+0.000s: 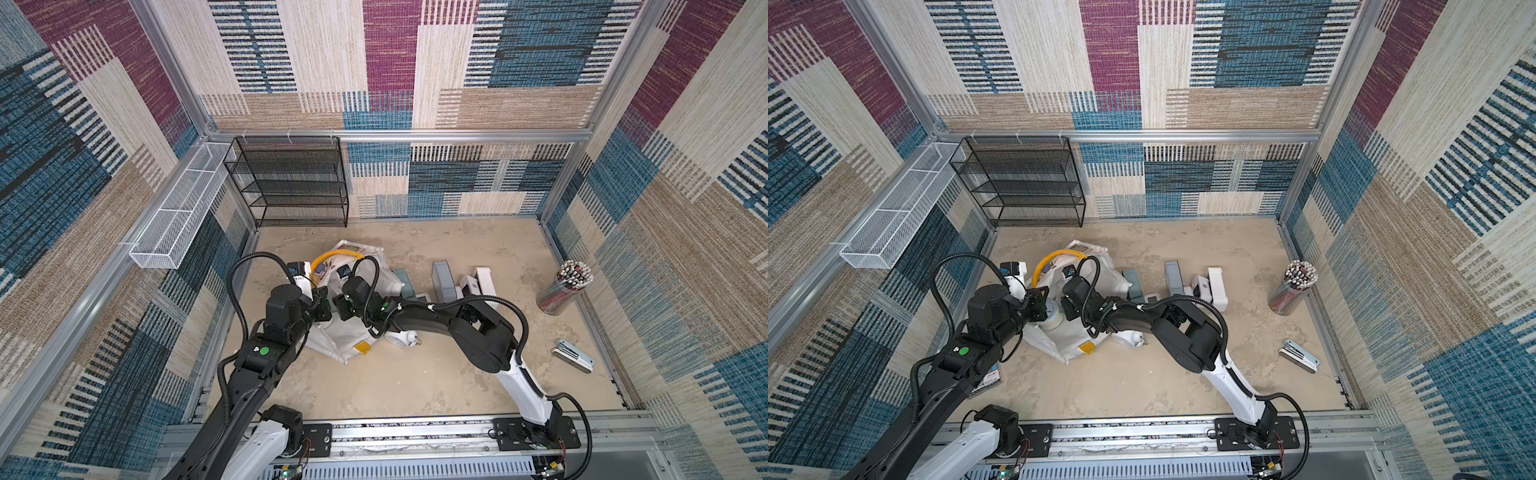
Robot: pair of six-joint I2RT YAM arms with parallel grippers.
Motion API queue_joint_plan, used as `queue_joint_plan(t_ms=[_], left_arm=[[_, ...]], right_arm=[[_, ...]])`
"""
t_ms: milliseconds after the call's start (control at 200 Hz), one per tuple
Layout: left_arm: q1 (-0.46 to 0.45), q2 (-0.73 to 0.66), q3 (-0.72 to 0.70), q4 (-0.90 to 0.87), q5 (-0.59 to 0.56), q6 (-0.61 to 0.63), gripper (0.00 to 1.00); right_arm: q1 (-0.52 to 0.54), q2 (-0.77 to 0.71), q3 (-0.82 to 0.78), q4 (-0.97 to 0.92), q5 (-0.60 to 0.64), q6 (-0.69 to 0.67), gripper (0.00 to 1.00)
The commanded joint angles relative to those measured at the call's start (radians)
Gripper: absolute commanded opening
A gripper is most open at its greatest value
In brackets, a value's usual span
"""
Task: Take the alarm clock out of the canvas bag
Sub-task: Pick up the alarm from the canvas bag.
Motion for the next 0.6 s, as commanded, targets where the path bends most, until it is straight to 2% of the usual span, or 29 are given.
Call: queue_joint_plan(t_ms=[0,596], left_arm=[[0.0,-0.004,0.0,0.029,0.001,-0.01,0.0],[0.0,-0.001,0.0,-0.029,-0.095,-0.029,0.0]], right_arm=[[-0.001,-0.028,-0.008,0.034,-0.007,0.009,0.34],[0.0,-0.152,-0.128,0.079,-0.048,0.013,0.26]])
